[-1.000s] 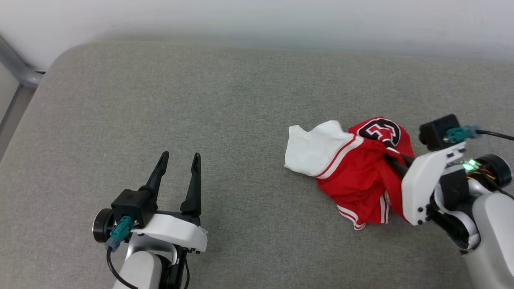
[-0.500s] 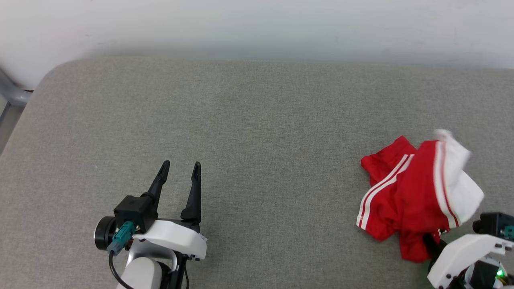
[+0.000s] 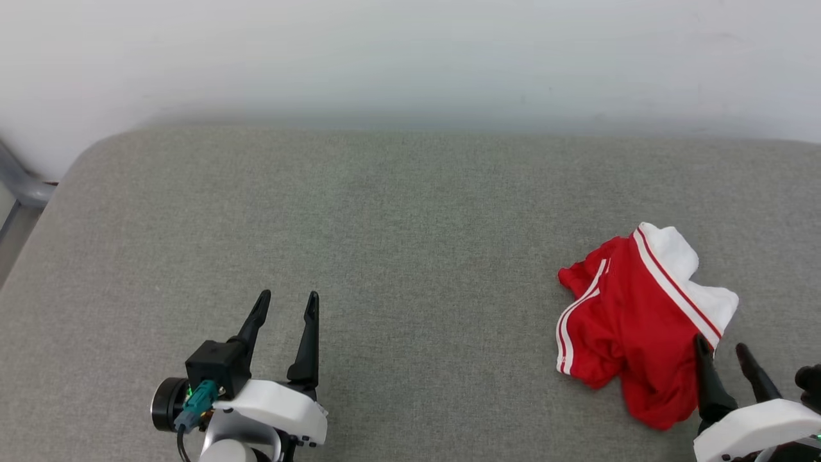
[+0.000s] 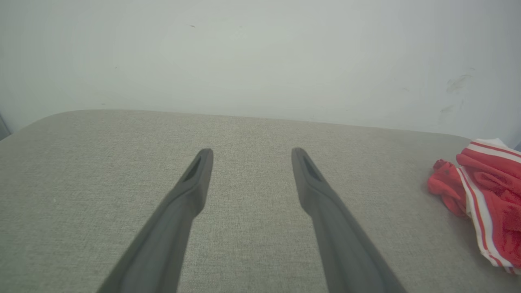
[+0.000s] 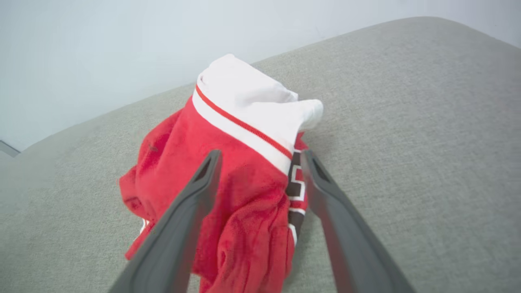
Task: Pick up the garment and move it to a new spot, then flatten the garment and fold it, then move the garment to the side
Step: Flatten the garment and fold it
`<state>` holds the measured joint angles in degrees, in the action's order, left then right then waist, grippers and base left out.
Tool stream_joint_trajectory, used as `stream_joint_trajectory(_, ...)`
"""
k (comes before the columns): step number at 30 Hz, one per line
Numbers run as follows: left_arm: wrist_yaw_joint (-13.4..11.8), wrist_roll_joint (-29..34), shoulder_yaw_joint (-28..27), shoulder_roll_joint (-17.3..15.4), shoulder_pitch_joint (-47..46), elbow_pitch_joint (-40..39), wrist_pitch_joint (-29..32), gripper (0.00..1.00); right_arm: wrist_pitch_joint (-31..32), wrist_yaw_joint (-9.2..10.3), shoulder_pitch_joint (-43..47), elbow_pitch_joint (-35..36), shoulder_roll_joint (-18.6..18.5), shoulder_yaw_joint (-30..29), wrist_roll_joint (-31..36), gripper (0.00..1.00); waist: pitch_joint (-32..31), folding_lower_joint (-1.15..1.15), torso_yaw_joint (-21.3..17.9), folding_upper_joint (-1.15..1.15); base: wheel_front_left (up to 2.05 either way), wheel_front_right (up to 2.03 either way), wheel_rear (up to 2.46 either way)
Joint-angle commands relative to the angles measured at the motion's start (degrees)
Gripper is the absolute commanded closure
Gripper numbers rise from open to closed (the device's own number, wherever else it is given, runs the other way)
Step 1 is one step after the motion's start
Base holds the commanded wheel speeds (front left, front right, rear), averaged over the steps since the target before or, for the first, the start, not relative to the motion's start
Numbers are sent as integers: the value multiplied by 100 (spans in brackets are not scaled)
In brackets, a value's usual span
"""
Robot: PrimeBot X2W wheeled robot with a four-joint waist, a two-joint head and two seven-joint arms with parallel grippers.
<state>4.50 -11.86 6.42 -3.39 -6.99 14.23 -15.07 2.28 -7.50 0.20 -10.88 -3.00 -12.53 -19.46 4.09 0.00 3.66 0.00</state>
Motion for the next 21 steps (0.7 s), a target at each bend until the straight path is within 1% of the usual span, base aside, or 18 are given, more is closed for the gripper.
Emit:
stream_joint_trajectory(1,-24,-8,-25,5,111,-1,-15,0,-203,2,118,156,16,-19,80,0,-119,0,-41,0,0,0,0)
stream_joint_trajectory(5,-43,-37,-29,8,209,-21,-15,0,-85,2,237,417,14,-41,328,0,-208,0,-75,0,0,0,0)
stream_joint_trajectory(7,-47,-31,-27,8,221,-25,-15,0,-29,2,238,509,16,-43,352,0,-220,0,-82,0,0,0,0)
stream_joint_trajectory(11,-65,-42,-13,13,248,-53,-15,0,443,2,161,780,13,-112,475,0,-232,0,-99,0,0,0,0)
stream_joint_trajectory(14,-76,-50,-13,15,232,-80,-15,0,971,2,-11,933,-40,-76,597,0,-192,0,-113,0,0,0,0)
stream_joint_trajectory(15,-74,-51,13,18,120,-110,-15,0,1601,2,-260,1019,-277,98,610,0,-80,0,-87,0,0,0,0)
stream_joint_trajectory(21,-45,-62,48,26,-77,-176,-15,0,2928,2,-823,1136,-787,560,562,0,203,0,36,0,0,0,0)
